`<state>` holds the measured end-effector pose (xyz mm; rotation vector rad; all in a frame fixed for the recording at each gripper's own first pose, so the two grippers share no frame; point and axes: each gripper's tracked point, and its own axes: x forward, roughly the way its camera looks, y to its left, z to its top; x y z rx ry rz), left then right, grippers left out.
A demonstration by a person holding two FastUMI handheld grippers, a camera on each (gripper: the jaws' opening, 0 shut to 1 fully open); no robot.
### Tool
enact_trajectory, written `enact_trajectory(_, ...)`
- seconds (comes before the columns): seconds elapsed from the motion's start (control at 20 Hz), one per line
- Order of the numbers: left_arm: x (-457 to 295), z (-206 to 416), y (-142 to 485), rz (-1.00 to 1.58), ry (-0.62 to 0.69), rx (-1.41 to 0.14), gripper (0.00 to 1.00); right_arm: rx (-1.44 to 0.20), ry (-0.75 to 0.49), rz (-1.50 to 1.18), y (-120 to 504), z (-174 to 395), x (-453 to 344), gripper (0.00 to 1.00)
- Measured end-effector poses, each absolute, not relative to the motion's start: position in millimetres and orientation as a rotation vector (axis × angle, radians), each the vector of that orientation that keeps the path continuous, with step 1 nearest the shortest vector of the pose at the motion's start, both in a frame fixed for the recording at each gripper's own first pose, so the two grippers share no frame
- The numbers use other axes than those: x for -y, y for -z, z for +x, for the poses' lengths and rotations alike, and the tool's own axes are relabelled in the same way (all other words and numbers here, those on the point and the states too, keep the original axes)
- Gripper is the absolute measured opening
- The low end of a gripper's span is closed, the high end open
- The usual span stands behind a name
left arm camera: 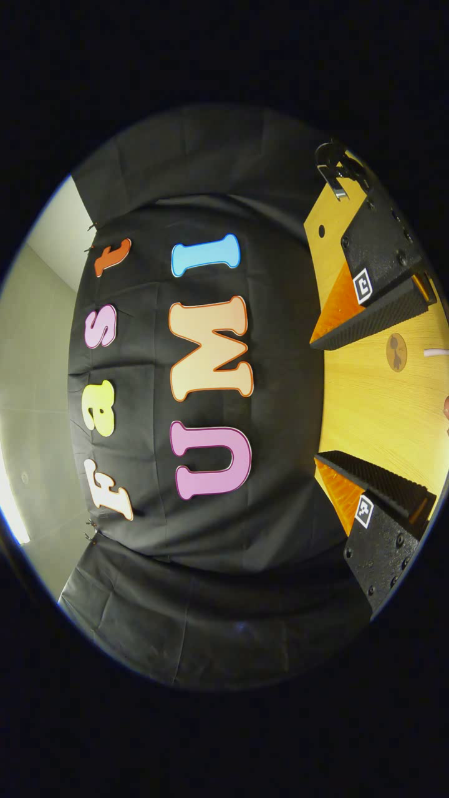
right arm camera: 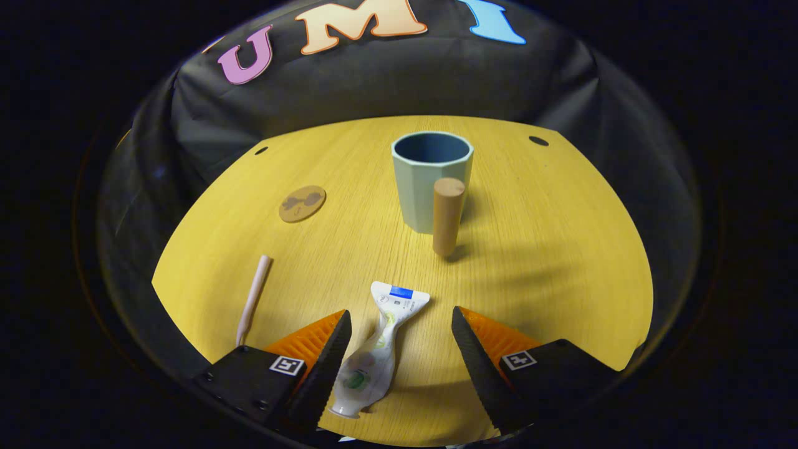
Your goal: Put the toothbrush and toothpaste on the desktop into the cup, then pick up the cup and place it on the coaster on the desktop.
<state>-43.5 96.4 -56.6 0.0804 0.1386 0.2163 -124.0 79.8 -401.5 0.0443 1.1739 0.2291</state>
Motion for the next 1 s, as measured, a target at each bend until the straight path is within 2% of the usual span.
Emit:
enact_trajectory(0.05, -96, -44, 61, 0.082, -0.214, -0.147, 0.94, -1.202, -0.234, 0.049, 409, -128, -83, 0.92)
enact_trajectory(0.1, -95, -45, 66, 0.083, -0.211, -0.159, 0.94, -1.241, -0.233, 0.041, 413, -132, -82, 0.83)
enact_trajectory(0.25, -92, -48, 81, 0.071, -0.206, -0.197, 0.94, -1.220, -0.240, -0.001, 416, -123, -81, 0.65)
enact_trajectory(0.35, -90, -51, 94, 0.062, -0.200, -0.227, 0.94, -1.218, -0.274, -0.047, 420, -123, -83, 0.47)
enact_trajectory(0.4, -89, -51, 102, 0.060, -0.196, -0.246, 0.94, -1.213, -0.299, -0.069, 420, -121, -82, 0.27)
enact_trajectory(0.5, -85, -51, 126, 0.057, -0.183, -0.310, 0.94, -1.236, -0.323, -0.097, 418, -122, -83, 0.12)
enact_trajectory(0.55, -82, -53, 139, 0.046, -0.171, -0.349, 0.95, -1.242, -0.330, -0.107, 419, -123, -83, 0.14)
enact_trajectory(0.8, -65, -60, 203, -0.037, -0.123, -0.559, 0.95, -1.223, -0.339, -0.126, 419, -123, -83, 0.14)
enact_trajectory(1.0, -65, -65, 248, -0.059, -0.132, -0.690, 0.96, -1.221, -0.333, -0.116, 419, -122, -83, 0.14)
